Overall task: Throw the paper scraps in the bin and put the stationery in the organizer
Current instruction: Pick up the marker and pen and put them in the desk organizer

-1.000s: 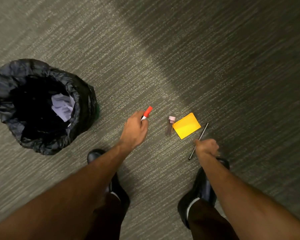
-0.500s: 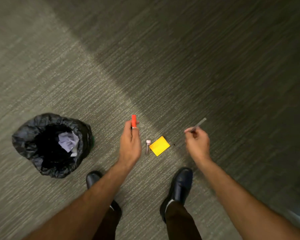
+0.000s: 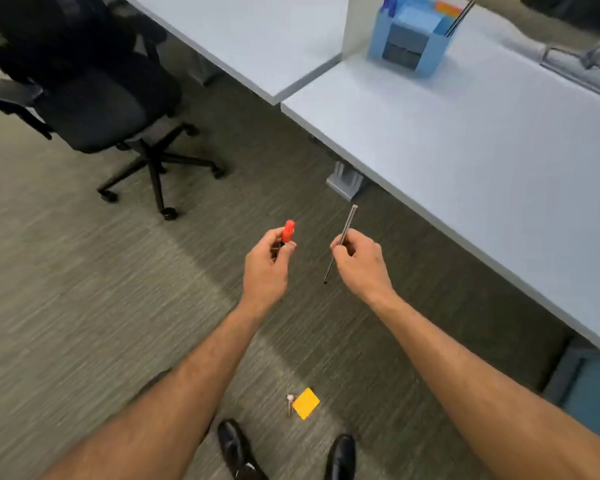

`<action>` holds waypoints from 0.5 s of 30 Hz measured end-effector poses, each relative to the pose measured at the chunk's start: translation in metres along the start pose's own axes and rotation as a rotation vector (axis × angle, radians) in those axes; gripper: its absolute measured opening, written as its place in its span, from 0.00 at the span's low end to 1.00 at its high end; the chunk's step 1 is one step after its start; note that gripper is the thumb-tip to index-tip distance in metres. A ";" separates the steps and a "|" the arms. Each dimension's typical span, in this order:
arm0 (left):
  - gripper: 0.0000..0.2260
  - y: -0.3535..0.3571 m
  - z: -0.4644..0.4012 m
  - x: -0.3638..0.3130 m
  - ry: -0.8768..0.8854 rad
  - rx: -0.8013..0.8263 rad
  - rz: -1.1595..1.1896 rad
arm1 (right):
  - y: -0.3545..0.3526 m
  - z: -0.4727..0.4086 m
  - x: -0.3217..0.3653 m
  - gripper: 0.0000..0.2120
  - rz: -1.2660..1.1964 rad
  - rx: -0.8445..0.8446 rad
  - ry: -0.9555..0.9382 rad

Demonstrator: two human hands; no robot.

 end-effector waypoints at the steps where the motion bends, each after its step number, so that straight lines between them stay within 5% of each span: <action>1: 0.11 -0.010 -0.013 -0.022 0.026 -0.006 -0.006 | -0.012 0.003 0.022 0.07 -0.003 -0.004 -0.008; 15: 0.12 -0.067 -0.218 -0.187 0.172 0.056 0.059 | -0.159 -0.030 0.195 0.06 -0.220 -0.288 -0.051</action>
Point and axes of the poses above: each hand's wrist, its own z-axis away from the middle knuckle, its own y-axis out of the palm, x = y × z, the point moved 10 cm from there along -z, towards the middle knuckle, and after that the axes turned 14 degrees about y, right-handed, at the moved point
